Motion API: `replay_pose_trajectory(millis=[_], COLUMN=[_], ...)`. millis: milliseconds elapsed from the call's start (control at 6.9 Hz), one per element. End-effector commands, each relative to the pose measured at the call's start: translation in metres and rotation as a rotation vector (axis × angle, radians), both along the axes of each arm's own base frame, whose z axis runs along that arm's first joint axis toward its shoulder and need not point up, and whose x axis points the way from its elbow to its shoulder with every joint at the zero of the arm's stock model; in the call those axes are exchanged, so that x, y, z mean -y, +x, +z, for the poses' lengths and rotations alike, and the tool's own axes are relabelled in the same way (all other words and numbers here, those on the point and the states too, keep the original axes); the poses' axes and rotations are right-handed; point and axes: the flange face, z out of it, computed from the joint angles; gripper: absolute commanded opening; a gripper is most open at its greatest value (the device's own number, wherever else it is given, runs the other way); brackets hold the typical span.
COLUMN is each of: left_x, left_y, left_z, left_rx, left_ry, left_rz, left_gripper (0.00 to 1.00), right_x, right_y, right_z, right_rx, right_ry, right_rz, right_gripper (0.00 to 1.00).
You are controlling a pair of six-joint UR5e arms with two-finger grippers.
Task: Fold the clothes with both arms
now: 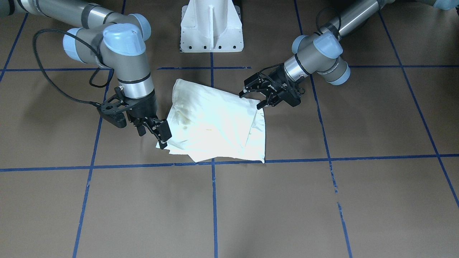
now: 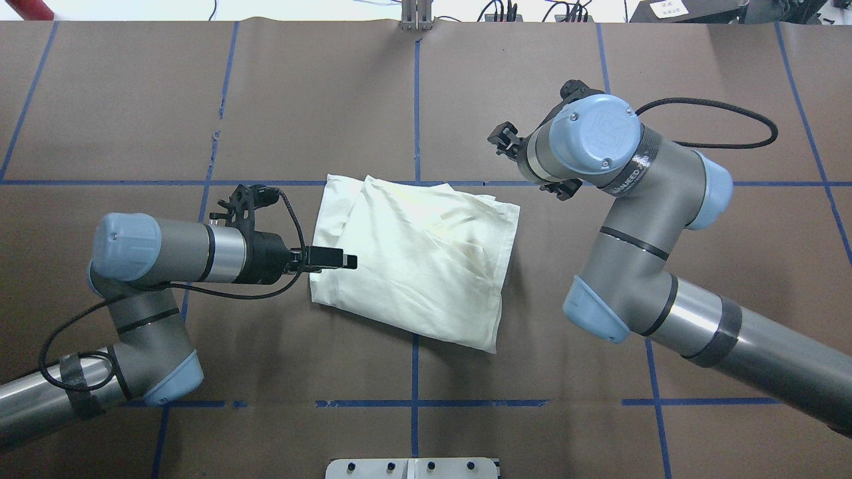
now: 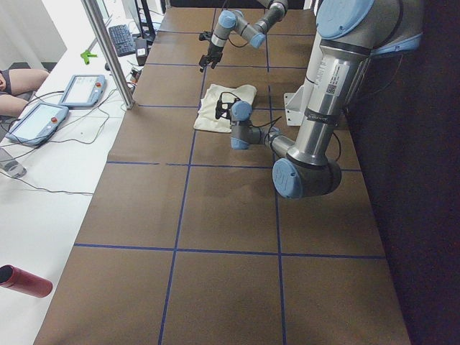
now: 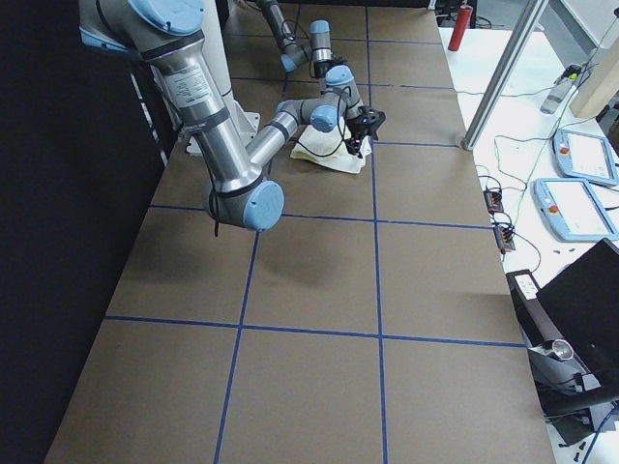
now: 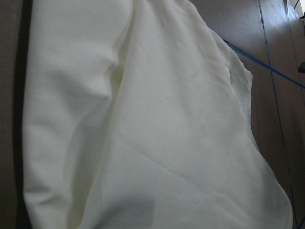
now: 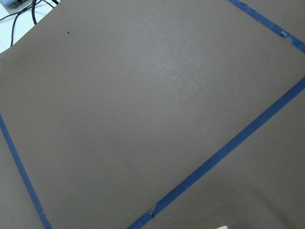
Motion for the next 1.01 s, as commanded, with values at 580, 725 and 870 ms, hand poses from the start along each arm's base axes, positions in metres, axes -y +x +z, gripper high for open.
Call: replay_pose_trajectory(millis=[580,725,870], left_x=[0.058,0.075,0.095], left_y=[-0.181,-0.208,-0.243], left_z=[-0.104,-0.095,-0.082], left_rx=[0.548,0.604,0.694], left_ry=[0.287,0.352,0.378], left_rz=[-0.053,-0.065,-0.043], left_gripper=[1.00,1.00,1.00], right_x=[0.071,0.073,0.068], right_y=[0.207,0.241,0.286], right_z=[0.044,0.066,0.095], right_rx=[-0.176,-0.166,-0.155], right_ry=[0.130,0.145,0.169], right_rz=[-0.460,-0.499,-0.540], right_gripper=[1.00,1.00,1.00])
